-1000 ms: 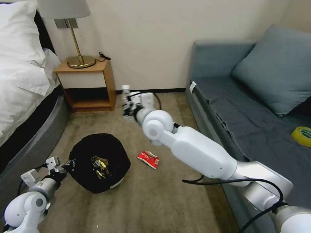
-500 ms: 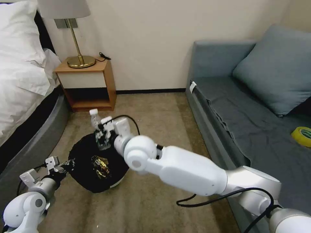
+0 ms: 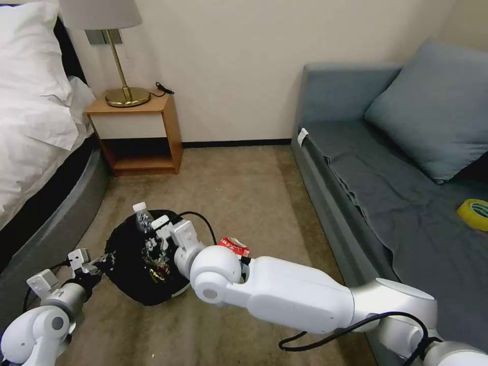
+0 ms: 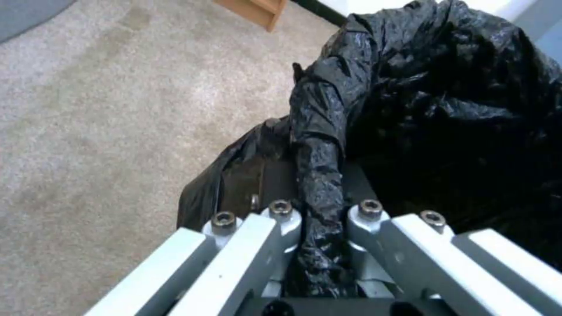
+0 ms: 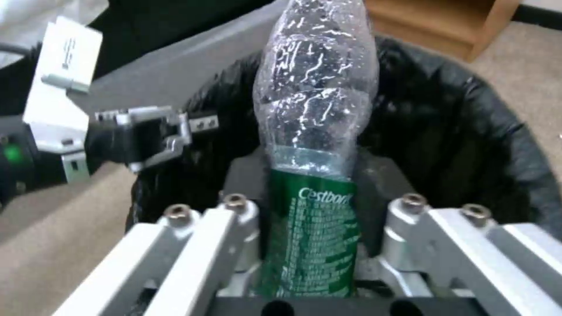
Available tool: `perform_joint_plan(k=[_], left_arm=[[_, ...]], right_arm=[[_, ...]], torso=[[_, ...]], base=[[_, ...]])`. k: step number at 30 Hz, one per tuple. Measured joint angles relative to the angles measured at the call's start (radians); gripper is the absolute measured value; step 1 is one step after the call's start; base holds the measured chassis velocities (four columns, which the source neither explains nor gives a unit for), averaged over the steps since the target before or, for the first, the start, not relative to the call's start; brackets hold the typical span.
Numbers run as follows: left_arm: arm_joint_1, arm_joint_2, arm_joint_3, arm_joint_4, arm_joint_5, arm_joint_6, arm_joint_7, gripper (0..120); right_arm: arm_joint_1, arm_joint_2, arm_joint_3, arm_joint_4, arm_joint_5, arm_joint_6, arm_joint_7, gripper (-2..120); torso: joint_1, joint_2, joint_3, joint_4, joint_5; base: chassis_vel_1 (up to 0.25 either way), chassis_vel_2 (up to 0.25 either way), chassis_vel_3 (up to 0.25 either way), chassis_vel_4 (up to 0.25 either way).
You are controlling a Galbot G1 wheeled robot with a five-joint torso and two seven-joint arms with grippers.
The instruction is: Pick up the trash bin, then pick up the garbage on the floor and place it into the trash bin.
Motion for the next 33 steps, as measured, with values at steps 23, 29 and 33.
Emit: perform_joint_plan(k=[23, 29, 33], left_arm=[[0.009, -0.004, -0.021, -0.015, 0.0, 0.004, -0.004, 4], [0.009, 0.003, -0.03, -0.02, -0.004, 0.007, -0.005, 4], [0.009, 0.004, -0.029, -0.026, -0.002, 0.008, -0.006, 4]], right_arm=[[-0.035, -0.101, 0.08, 0.093, -0.197, 0.057, -0.006, 100], [-0.134, -0.177, 0.197, 0.112, -0.412, 0.066, -0.002, 100], [-0.205, -0.224, 0.283, 0.122, -0.518, 0.072, 0.015, 100]], torso=[[0.0, 0.0, 0.0, 0.0002, 0.0001], [0.0, 0.0, 0.0, 0.0, 0.0002], [0.0, 0.0, 0.0, 0.0001, 0.0003]], base=[[0.0, 0.0, 0.0, 0.0], [0.0, 0.0, 0.0, 0.0], [0.0, 0.0, 0.0, 0.0]])
